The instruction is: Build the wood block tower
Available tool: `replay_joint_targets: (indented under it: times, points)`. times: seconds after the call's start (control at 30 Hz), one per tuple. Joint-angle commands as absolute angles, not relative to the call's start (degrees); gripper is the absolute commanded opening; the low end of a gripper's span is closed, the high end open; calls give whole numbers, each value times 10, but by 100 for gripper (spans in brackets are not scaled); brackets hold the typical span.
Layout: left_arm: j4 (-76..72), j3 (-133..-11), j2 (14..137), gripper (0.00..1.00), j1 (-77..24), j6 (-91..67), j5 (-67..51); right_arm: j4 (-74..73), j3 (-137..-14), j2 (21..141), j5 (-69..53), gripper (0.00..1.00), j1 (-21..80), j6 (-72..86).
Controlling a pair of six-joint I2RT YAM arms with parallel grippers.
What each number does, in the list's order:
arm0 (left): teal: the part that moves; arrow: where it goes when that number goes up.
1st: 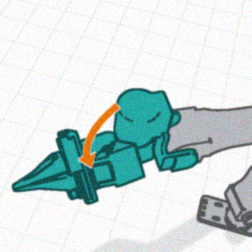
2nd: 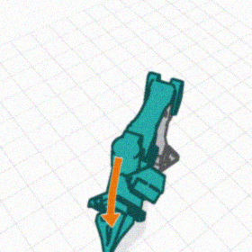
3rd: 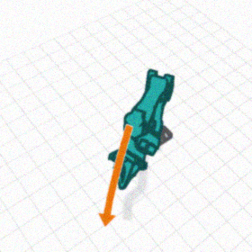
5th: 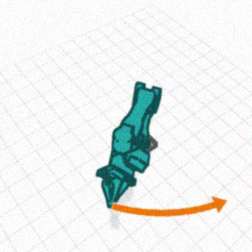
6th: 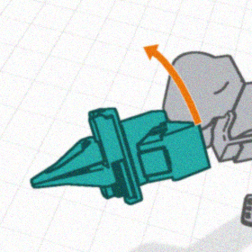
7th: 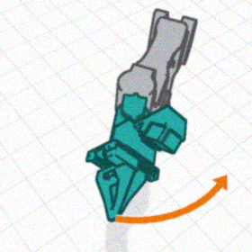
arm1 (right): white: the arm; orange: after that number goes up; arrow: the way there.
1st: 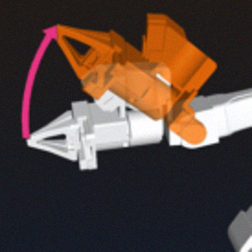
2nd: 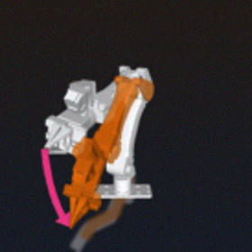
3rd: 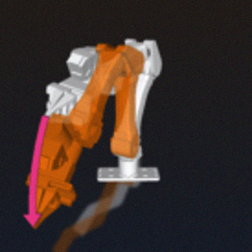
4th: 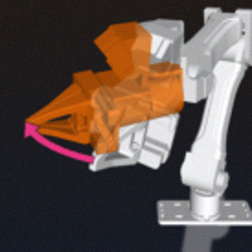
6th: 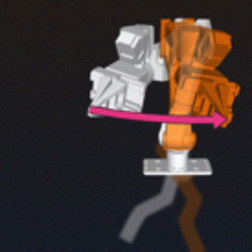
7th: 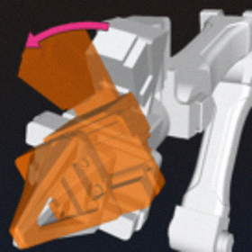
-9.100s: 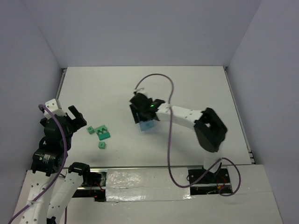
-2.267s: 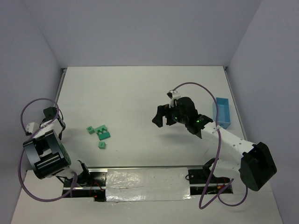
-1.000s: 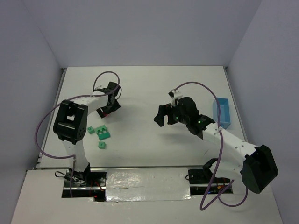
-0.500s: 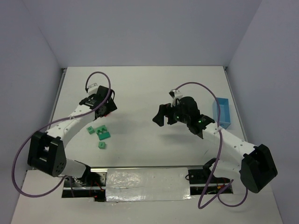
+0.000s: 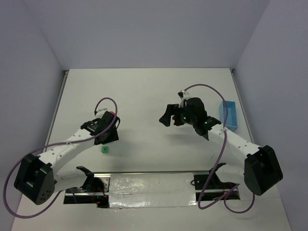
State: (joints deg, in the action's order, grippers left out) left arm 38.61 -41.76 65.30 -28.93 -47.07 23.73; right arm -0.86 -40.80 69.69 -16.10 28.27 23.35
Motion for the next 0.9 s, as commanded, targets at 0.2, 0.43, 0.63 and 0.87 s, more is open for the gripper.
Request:
replay_joint_targets:
  times: [0.2, 0.43, 0.63, 0.87]
  points:
    - [406, -374, 665, 75, -292, -550, 245, 4, -403, 674, -154, 99, 281, 228]
    - [379, -338, 671, 71, -292, -559, 223, 4, -403, 675, -159, 99, 281, 224]
    - [373, -330, 664, 53, -291, -560, 227, 4, -403, 675, -156, 100, 283, 222]
    - [367, -344, 645, 21, -309, -547, 193, -9, -404, 669, -138, 100, 281, 221]
